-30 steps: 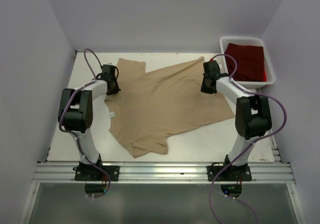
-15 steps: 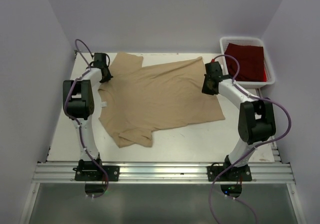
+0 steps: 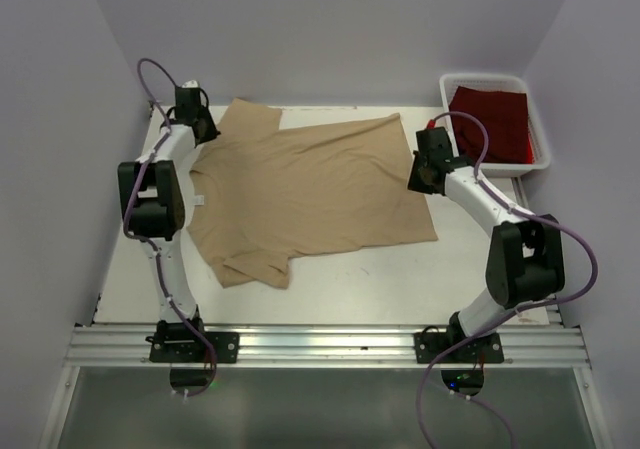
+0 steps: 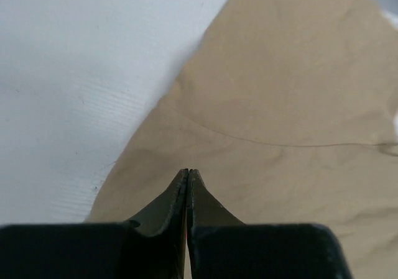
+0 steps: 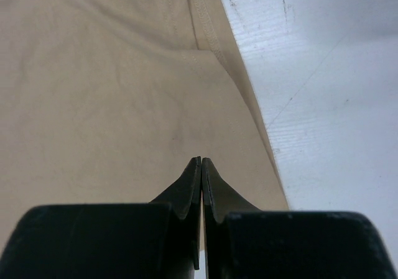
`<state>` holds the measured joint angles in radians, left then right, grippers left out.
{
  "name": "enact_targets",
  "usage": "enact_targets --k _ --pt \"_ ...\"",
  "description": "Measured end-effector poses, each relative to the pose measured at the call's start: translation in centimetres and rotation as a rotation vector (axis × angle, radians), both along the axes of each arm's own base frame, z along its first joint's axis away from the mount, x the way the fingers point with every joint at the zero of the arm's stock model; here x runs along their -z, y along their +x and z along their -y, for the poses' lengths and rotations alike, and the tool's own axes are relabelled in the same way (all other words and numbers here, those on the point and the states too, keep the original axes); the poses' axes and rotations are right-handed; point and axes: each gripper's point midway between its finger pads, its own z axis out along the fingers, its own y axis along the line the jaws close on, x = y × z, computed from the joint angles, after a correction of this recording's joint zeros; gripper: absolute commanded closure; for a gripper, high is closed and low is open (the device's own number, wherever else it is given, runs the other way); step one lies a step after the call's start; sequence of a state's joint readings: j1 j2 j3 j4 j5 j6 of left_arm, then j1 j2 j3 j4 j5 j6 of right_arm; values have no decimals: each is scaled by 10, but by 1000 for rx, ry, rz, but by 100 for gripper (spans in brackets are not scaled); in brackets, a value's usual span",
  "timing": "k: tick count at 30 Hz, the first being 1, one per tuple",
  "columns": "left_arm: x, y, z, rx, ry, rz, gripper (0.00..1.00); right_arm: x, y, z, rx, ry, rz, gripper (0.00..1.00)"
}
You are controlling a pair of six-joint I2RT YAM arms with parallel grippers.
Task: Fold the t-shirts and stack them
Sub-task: Flatten the tshirt out
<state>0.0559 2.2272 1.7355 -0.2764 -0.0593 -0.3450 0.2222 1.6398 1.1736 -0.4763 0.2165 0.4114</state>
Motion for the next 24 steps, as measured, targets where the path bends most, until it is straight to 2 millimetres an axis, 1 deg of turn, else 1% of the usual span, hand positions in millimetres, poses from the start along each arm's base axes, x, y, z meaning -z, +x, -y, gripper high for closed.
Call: enact_targets --k 1,3,4,5,6,7,8,9,10,11,12,13,16,18,20,21,22,24 --pt "-15 1 1 7 -3 26 92 -4 -1 0 0 2 10 100" --pt "-55 -1 3 18 -4 100 76 -10 -2 0 -1 6 28 100" --pt "-77 -7 5 22 -5 132 69 -12 -3 0 -1 7 33 100" --pt "-100 -16 7 22 -9 166 59 -13 -4 1 -1 7 35 88" --pt "-117 -26 9 26 -9 189 52 -13 -4 1 1 8 36 78" --pt "-136 -38 12 29 -15 215 47 -13 -4 1 5 10 36 72" --pt "-154 -54 18 36 -24 242 38 -13 -5 1 5 8 32 67" --pt "-164 -68 23 48 -35 251 34 -12 -7 1 7 6 23 59" --pt "-169 -84 30 62 -52 252 30 -11 -8 2 12 5 16 57" --pt "-169 -101 38 82 -66 245 15 -10 -11 3 16 2 6 55" --pt "-163 -120 46 107 -72 217 12 -8 -13 4 19 -1 -6 55" --pt "-151 -138 56 131 -82 173 12 -7 -16 5 22 -3 -16 54" --pt "-107 -193 86 218 -91 6 11 -4 -23 3 18 9 -31 56" --pt "-82 -230 106 286 -101 -101 11 -1 -35 -8 -23 52 -47 58" --pt "-72 -261 116 329 -111 -167 11 0 -50 -35 -116 111 -67 58" --pt "-72 -270 117 337 -114 -174 11 -1 -57 -56 -185 127 -75 58" --pt "-74 -278 116 338 -115 -171 11 -2 -66 -83 -273 148 -81 58" --pt "-84 -289 113 334 -116 -145 11 -2 -93 -138 -450 188 -105 59"
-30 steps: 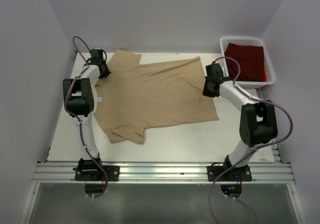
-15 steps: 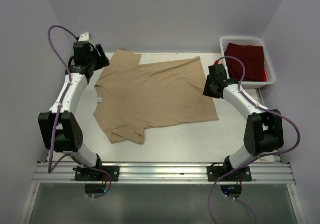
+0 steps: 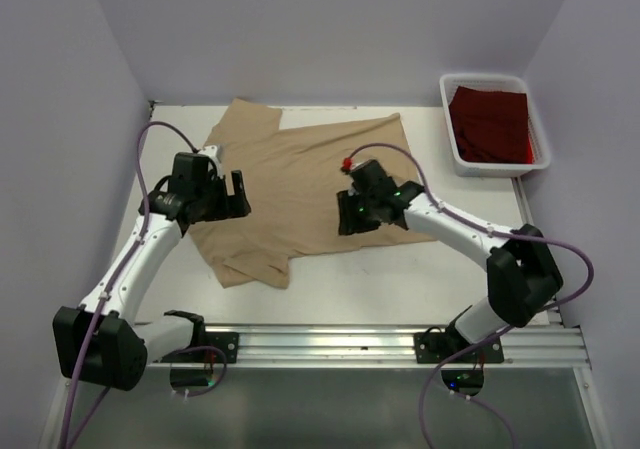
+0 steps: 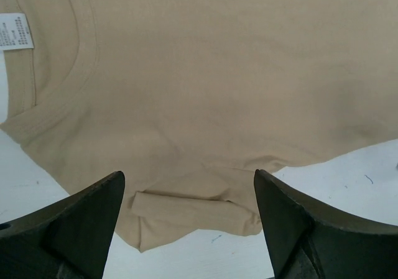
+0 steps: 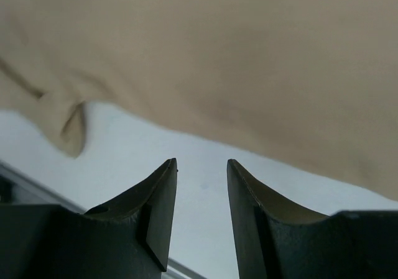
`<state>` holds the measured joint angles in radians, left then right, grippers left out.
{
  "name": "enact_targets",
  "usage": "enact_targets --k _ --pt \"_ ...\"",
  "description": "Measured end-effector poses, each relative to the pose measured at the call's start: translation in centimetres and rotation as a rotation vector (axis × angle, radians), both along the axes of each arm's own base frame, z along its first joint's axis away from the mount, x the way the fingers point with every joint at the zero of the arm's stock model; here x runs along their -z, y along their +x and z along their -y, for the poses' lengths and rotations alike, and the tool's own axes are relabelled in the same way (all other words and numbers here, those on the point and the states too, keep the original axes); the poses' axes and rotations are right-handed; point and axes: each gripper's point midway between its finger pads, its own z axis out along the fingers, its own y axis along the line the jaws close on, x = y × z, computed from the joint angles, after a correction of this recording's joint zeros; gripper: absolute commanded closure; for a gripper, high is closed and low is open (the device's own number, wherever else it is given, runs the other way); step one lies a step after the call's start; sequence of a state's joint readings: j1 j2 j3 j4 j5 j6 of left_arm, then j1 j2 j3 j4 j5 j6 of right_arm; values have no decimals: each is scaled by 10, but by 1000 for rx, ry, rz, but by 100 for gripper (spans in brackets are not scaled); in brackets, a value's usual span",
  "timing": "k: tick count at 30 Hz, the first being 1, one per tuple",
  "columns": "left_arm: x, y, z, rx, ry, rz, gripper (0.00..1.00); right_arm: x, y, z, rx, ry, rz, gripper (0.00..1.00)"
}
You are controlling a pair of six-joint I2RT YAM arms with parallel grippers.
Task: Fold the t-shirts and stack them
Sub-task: Flatten the tshirt out
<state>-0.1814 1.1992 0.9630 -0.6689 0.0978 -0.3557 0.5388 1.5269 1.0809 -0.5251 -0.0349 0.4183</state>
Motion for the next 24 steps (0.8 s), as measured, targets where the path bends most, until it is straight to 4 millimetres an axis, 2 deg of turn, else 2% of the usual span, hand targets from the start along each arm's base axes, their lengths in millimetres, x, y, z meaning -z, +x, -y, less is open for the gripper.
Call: enact_targets --k 2,3,5,12,18,21,24 --pt "-11 -3 -2 -6 -1 40 12 -1 -37 -57 -191 53 -29 59" --pt "-13 -4 -3 -8 0 48 12 1 -54 -79 -269 68 -47 59" --pt "-14 -5 -5 -14 6 54 13 7 -81 -108 -370 80 -82 59" --pt "-7 -11 -9 -24 22 33 11 38 -126 -148 -486 40 -173 60" --pt "-17 -14 -12 -34 26 70 11 44 -156 -182 -573 28 -193 60" --pt "-20 -14 -12 -36 26 79 10 39 -158 -197 -587 37 -182 60" --pt "-21 -15 -12 -37 26 82 10 32 -150 -206 -573 43 -154 60"
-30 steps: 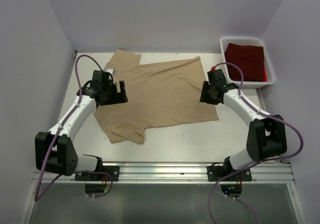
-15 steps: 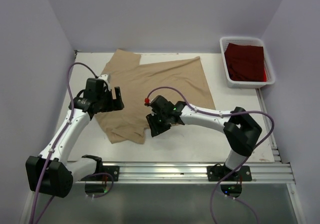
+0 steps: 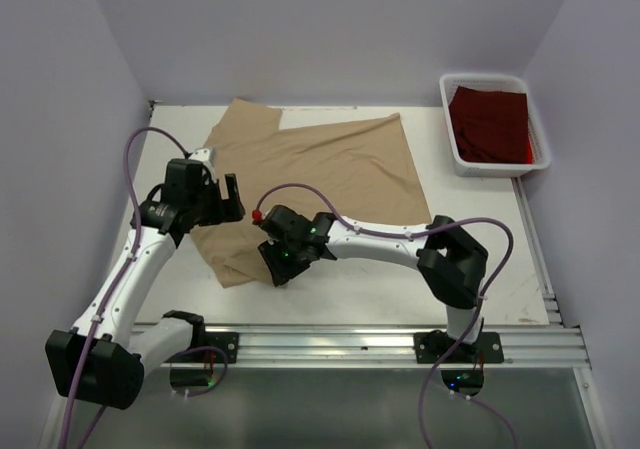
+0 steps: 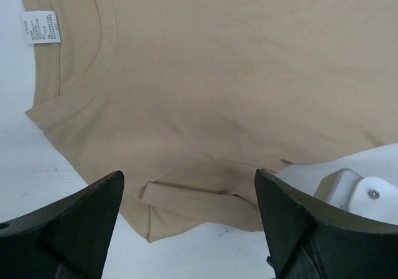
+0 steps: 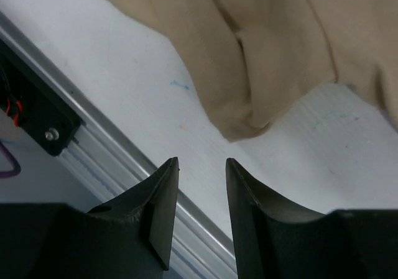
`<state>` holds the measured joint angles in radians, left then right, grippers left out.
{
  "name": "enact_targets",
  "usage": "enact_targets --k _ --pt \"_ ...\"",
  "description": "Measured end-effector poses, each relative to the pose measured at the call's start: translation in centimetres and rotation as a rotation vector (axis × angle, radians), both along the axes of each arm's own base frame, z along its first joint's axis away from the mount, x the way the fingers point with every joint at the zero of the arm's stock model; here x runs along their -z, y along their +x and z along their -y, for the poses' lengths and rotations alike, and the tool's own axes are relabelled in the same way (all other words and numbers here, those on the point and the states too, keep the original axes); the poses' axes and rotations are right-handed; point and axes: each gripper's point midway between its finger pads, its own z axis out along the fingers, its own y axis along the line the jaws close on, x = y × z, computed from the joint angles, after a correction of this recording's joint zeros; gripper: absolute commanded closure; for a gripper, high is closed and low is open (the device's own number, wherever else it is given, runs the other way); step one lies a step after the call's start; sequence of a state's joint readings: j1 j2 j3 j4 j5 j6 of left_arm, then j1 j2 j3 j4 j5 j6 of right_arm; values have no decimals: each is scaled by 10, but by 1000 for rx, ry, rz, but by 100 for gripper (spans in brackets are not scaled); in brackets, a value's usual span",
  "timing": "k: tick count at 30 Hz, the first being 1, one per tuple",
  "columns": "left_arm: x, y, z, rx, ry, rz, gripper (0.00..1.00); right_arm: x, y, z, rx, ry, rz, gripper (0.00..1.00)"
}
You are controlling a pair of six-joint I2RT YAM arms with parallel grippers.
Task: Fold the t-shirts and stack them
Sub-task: Flatten the tshirt out
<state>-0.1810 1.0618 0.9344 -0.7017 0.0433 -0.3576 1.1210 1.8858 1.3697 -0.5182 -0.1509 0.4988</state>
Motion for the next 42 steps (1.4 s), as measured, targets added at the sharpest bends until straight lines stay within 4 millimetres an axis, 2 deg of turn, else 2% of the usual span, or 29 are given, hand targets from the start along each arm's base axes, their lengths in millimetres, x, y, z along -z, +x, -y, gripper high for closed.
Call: enact_targets --k 3,7,11,14,15,16,18,19,28,36,42 --pt "-2 -2 -1 -3 2 4 10 1 13 -5 38 -24 38 60" --pt "-4 -6 -3 -9 7 13 9 19 27 -7 86 -91 64 61" --pt "-3 -12 -5 -12 10 7 9 41 30 -1 122 -162 54 63" --pt "-3 -15 -6 -14 12 9 9 46 28 3 140 -177 43 66" --pt "-3 -16 -7 -15 12 9 9 47 28 4 145 -178 43 69" --pt "-3 -18 -7 -16 13 8 9 47 26 6 151 -179 41 82" --pt "-2 -21 -8 -17 14 7 9 48 23 13 163 -187 38 96" --pt "-2 -21 -8 -17 14 6 9 49 21 19 171 -195 35 100" --pt "16 -33 -10 -17 24 -46 11 40 8 41 182 -221 35 100" --pt "33 -42 -9 -5 20 -96 14 14 -7 47 124 -197 22 100" --pt "45 -43 -4 16 9 -154 18 3 -23 62 58 -219 -23 99"
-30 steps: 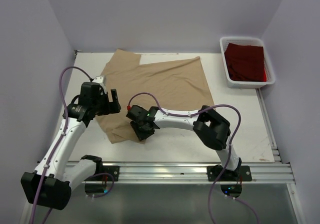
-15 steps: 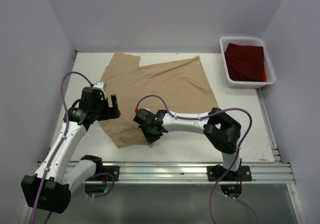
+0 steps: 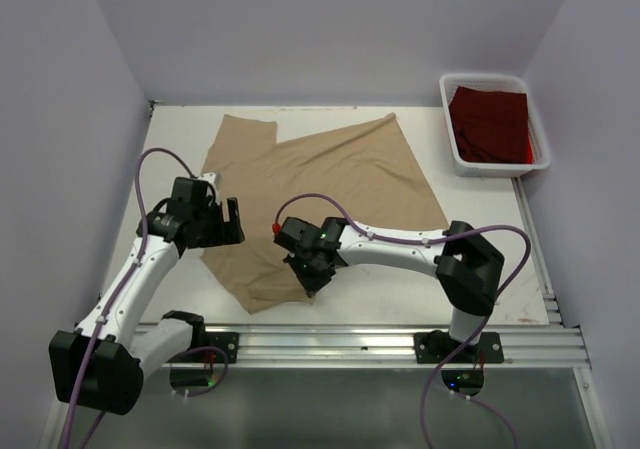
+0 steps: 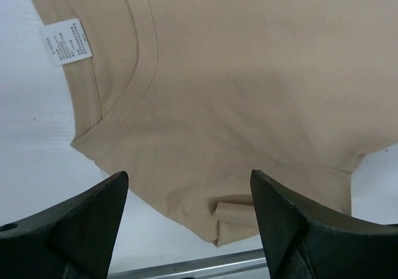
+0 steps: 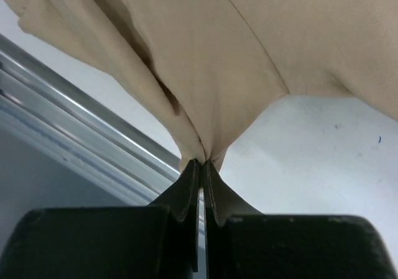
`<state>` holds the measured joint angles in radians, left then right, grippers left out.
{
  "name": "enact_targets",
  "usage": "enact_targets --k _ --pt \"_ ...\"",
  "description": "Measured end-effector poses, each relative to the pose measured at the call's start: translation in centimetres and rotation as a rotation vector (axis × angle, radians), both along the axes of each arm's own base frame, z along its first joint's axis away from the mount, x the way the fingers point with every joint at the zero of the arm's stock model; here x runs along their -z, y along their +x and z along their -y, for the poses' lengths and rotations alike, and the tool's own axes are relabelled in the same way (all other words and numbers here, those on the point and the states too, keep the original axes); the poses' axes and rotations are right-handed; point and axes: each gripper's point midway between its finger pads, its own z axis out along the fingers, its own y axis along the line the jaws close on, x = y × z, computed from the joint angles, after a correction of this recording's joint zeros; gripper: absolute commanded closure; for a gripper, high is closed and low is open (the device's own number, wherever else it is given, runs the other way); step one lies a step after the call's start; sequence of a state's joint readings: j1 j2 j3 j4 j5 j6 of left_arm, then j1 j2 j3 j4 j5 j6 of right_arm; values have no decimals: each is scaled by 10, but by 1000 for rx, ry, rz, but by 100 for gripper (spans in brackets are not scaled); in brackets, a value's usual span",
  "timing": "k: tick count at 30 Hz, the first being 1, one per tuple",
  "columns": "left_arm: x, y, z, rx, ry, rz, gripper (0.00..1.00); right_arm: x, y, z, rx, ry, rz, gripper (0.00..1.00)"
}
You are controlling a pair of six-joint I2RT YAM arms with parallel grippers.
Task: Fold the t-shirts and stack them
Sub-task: Flatten the tshirt out
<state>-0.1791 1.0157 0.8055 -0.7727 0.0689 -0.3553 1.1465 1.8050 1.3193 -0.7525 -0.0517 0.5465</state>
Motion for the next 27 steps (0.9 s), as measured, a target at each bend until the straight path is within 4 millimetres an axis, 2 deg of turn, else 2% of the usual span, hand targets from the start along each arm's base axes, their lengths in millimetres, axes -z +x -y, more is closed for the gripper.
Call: enact_targets --k 1,2,4,6,11,13,14,15,16,18,21,24,27 --pt "2 0 1 4 -3 -12 18 0 -3 4 -13 -15 -9 96" --pt "5 -1 2 8 -6 -24 19 1 -6 9 -24 -32 -19 83" --pt "8 -1 4 16 -12 -41 22 2 -10 20 -41 -77 -35 63" --pt "9 -3 7 27 -26 -52 27 3 -14 32 -57 -121 -45 50" --pt "8 -13 21 76 -72 -59 41 -3 -15 44 -73 -162 -33 46" --pt "7 -23 32 116 -99 -65 53 -10 -10 42 -68 -153 -5 52" --pt "7 -28 38 135 -111 -72 59 -14 -6 38 -66 -141 11 58" --pt "8 -33 44 156 -121 -77 70 -17 -2 35 -62 -132 28 67" --pt "8 -38 48 175 -131 -82 75 -20 3 30 -56 -117 42 100" --pt "11 -43 54 187 -146 -100 89 -28 11 20 -39 -84 67 100" --pt "18 -40 56 173 -150 -124 97 -34 27 4 -12 -34 98 100" --pt "30 -31 56 155 -123 -168 100 -33 39 -11 3 10 117 100" --pt "44 -13 56 130 -83 -212 100 -30 44 -22 8 42 122 100"
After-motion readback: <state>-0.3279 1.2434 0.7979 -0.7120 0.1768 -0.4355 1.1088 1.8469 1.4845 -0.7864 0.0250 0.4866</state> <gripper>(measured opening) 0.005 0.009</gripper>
